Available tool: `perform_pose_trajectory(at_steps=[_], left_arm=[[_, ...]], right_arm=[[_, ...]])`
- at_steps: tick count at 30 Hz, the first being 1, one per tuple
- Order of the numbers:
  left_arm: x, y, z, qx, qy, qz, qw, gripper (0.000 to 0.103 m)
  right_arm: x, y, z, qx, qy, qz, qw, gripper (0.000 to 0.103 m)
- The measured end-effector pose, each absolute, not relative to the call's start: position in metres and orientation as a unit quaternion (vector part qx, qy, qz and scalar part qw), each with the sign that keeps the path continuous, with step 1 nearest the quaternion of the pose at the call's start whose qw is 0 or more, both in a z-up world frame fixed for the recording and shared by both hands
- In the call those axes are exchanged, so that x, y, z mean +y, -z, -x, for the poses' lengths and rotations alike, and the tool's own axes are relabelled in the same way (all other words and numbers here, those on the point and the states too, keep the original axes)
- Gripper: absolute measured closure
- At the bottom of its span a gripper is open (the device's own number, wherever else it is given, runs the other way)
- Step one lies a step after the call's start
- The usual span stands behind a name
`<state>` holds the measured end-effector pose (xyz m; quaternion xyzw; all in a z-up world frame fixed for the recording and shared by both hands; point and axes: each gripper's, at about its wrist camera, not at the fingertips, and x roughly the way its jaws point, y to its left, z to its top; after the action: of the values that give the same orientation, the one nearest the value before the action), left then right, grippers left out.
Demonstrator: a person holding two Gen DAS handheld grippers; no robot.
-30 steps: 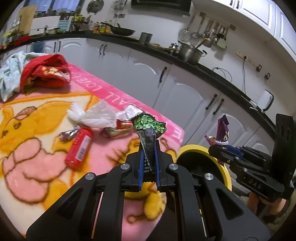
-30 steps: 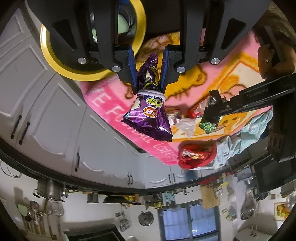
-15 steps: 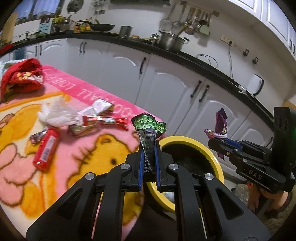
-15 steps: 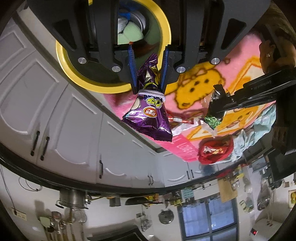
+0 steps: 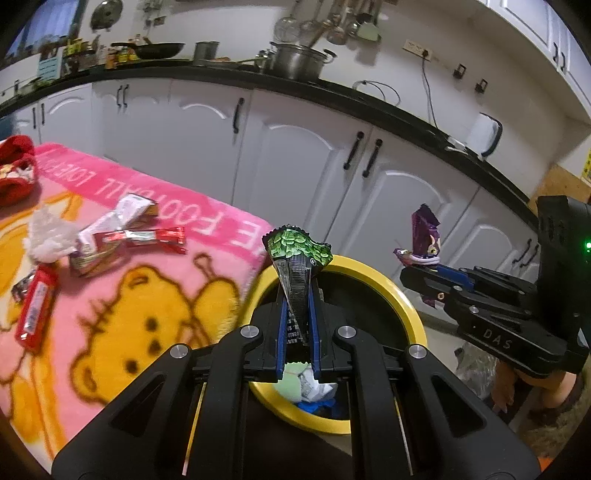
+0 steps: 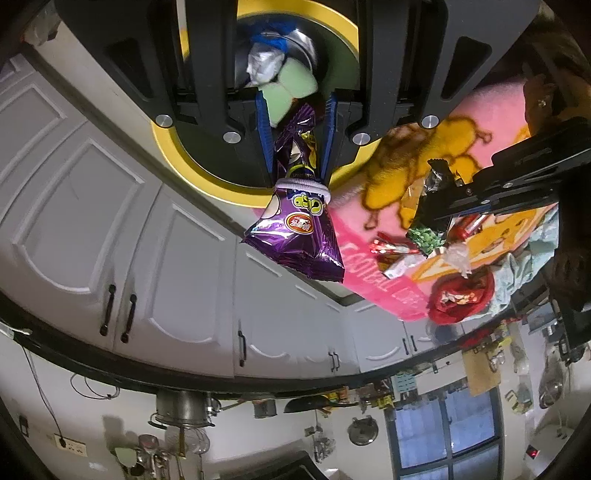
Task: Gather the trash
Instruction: 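Carry the purple wrapper and green packet in both tools over the yellow bin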
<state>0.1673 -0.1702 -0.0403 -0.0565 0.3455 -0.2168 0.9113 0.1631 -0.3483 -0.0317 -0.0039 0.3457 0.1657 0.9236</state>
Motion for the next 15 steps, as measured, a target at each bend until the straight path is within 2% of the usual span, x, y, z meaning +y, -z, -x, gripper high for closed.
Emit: perform_pose_trajectory(at_steps=[15], left_arm=[[-0.210,0.065,-0.171,0.370,0.251,0.035,0.894,0.097]], right_arm=[[-0.374,0.065,-0.164,0.378,-0.141,-0.005,0.915,0.080]])
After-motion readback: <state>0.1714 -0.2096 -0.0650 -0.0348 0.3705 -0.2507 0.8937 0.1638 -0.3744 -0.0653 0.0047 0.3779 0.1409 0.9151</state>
